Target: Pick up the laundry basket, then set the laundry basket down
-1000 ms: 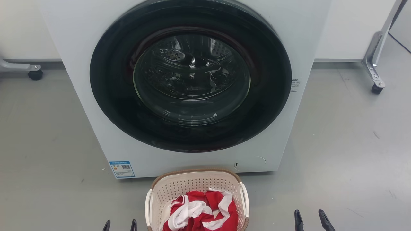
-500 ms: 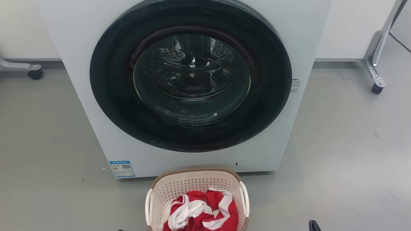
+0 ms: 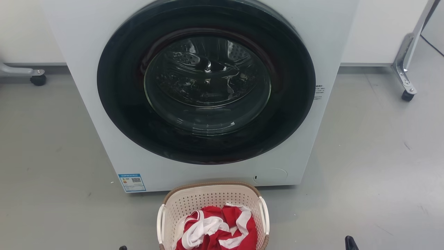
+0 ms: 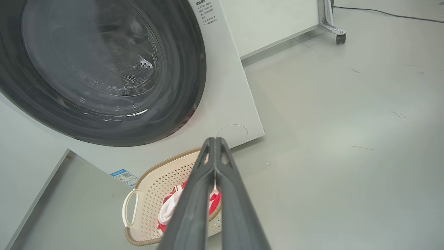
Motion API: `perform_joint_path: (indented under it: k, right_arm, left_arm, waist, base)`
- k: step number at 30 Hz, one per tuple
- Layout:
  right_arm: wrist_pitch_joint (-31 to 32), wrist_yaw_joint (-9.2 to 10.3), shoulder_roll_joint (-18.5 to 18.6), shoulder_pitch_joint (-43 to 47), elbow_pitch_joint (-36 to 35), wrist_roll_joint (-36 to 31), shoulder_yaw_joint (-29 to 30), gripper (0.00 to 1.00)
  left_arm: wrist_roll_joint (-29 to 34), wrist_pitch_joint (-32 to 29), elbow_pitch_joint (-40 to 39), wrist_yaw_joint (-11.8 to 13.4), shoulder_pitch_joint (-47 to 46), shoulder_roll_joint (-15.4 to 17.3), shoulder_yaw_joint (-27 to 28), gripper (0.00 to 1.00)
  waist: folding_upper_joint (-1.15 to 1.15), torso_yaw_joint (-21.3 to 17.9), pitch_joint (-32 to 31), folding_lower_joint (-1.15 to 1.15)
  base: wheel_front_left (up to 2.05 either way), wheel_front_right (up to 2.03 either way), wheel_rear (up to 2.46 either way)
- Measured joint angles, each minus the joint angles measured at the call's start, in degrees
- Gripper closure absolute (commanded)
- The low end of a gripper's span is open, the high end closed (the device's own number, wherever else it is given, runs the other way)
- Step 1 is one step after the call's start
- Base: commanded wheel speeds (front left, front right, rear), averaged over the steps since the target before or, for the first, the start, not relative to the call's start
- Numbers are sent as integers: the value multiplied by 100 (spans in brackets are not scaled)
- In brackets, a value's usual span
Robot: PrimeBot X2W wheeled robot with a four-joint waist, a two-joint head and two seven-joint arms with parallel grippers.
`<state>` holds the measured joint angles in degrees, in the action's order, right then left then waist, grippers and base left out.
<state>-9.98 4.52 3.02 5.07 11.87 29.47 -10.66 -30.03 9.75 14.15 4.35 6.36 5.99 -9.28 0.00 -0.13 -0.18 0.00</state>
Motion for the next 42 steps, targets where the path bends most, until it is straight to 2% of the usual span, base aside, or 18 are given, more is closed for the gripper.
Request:
perform_joint_path:
  k: [42]
  right_arm:
    - [906,-606,-32,-510,299,3338,990,100]
  left_arm:
    - [-3299,-895,154,-595,-539,-188,780,100]
  waist:
    - [0,7,14,0]
  base:
    - [0,0,0]
